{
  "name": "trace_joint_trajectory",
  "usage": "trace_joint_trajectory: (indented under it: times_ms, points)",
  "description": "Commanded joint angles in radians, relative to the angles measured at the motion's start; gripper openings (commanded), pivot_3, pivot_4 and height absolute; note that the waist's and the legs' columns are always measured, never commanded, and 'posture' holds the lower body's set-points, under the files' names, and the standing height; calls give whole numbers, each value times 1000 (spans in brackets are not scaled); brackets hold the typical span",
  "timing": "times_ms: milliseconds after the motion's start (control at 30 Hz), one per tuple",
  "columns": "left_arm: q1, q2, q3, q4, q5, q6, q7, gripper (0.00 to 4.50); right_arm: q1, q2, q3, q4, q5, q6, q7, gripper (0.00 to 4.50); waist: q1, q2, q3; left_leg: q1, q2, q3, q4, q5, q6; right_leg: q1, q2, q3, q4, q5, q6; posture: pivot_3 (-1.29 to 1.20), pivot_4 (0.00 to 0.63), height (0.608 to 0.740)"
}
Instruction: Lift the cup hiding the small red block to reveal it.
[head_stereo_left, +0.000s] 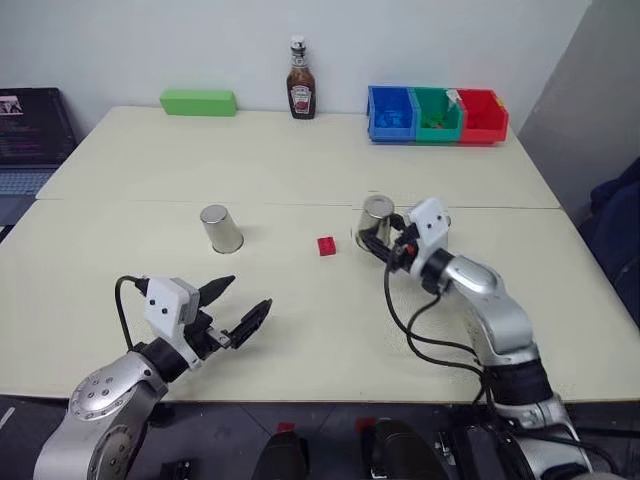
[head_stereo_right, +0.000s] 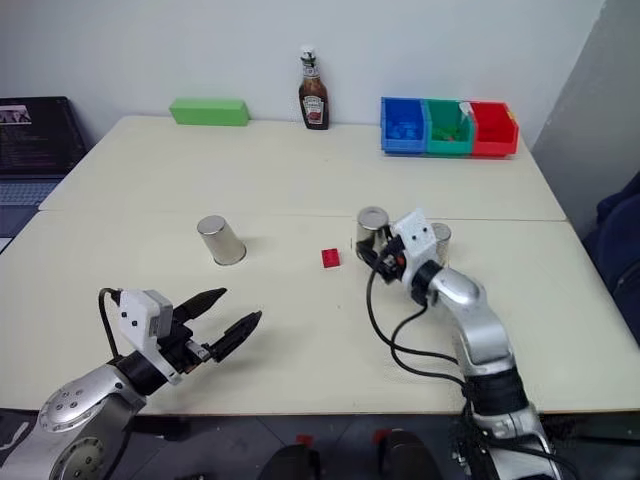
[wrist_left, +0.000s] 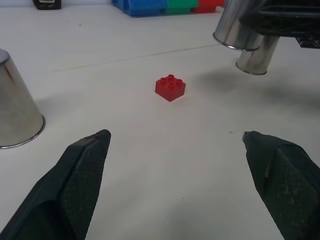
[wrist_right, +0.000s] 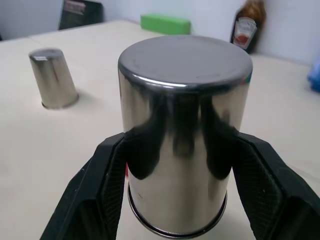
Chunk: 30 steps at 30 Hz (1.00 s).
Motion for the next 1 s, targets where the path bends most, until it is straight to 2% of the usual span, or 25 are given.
trace_joint_trajectory:
  times_ms: [33,433,500,567,633,667,833,1000]
  points:
    - [-24,8,-1,5,-5,-14,-3,4500,28,16,5,-12,-8,-30,-29,2746,-4,0,0,0,0,0,0,0,0,0,0,0,0,0,0,0,150,740]
    - [-52,26,-4,16,-11,-9,-14,4500,52,68,20,265,-80,-275,-66,2746,-2,0,0,0,0,1,0,0,0,0,0,1,0,0,0,0,150,740]
    - [-49,25,-5,12,-11,-9,-12,4500,61,61,24,280,-90,-299,-63,3447,-2,0,0,0,0,1,0,0,0,0,0,1,0,0,0,0,150,740]
    - [-42,22,-4,6,-13,-9,-9,4500,74,56,17,280,-81,-313,-52,3700,-2,0,0,0,0,1,0,0,0,0,0,1,0,0,0,0,150,740]
    - [-37,20,-4,3,-14,-9,-7,4500,86,50,7,260,-60,-317,-34,4326,-2,0,0,0,0,1,0,0,0,0,0,1,0,0,0,0,150,740]
    - [-36,19,-3,2,-14,-8,-5,4500,92,41,5,242,-55,-317,-27,4465,-2,0,0,0,0,1,0,0,0,0,0,1,0,0,0,0,150,740]
    - [-34,23,-6,0,-10,2,5,4500,147,-16,-2,126,-41,-289,9,4465,-1,0,0,0,0,1,0,0,0,0,0,1,0,0,0,0,150,740]
    - [-13,20,-1,-30,9,40,66,4500,327,-121,-74,-215,54,-141,43,4465,5,0,0,-1,0,0,0,0,0,0,0,1,0,0,0,0,150,740]
